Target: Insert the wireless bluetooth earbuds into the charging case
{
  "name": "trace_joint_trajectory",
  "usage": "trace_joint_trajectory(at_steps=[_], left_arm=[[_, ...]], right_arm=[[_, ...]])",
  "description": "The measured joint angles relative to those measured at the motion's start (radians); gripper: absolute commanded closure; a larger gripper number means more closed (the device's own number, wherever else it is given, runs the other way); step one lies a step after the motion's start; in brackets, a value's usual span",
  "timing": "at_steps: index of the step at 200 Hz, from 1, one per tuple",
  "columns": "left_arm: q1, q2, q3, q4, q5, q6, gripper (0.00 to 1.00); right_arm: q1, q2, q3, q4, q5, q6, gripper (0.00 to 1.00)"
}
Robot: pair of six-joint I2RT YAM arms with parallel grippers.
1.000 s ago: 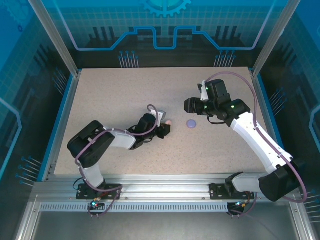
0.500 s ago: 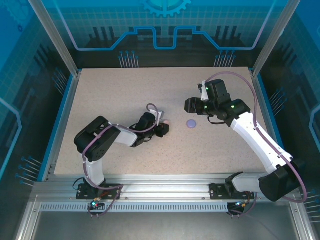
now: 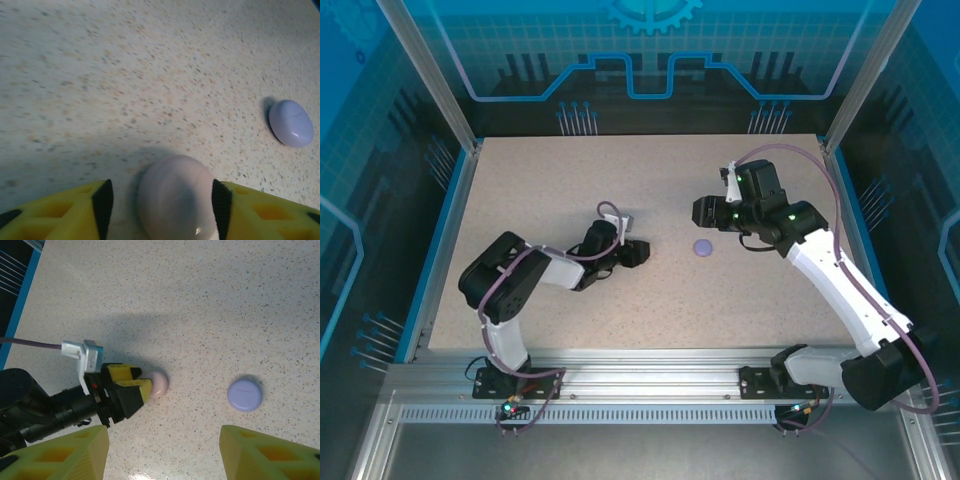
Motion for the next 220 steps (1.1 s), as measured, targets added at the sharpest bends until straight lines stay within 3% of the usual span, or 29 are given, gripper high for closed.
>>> trace_joint_trajectory(at_steps=[24, 38, 50, 61, 103, 158, 185, 220], left_arm=[[0.050, -0.075, -0.013, -0.035, -0.003, 0.023, 0.11], [0.076, -0.137, -0.015, -0.066, -0.007, 0.046, 0.01], [0.094, -0.196, -0.015, -0.098, -0.012, 0.060, 0.01], [0.107, -0.254, -0.015, -0.126, -0.018, 0.080, 0.01], [0.124, -0.510, -0.054, -0.199, -0.093, 0.185, 0.01], [0.211, -0.815, -0.221, -0.213, -0.244, 0.361, 0.01], [0.278, -0.824, -0.335, -0.124, -0.288, 0.414, 0.01], [0.357, -0.683, -0.421, 0.028, -0.307, 0.420, 0.01]], right_arm=[[-0.011, -0.021, 0.000, -0.008, 0.003, -0.004, 0.35], [-0.026, -0.037, 0.000, -0.011, 0.003, -0.005, 0.29], [-0.043, -0.049, 0.000, -0.012, 0.004, -0.012, 0.18], [-0.064, -0.061, 0.000, -0.014, 0.007, -0.018, 0.00], [-0.146, -0.121, -0.020, -0.013, 0.069, -0.057, 0.00], [-0.211, -0.179, -0.234, 0.167, 0.340, -0.126, 0.00], [-0.241, -0.195, -0.405, 0.330, 0.447, -0.188, 0.00], [-0.287, -0.159, -0.507, 0.502, 0.501, -0.278, 0.00]])
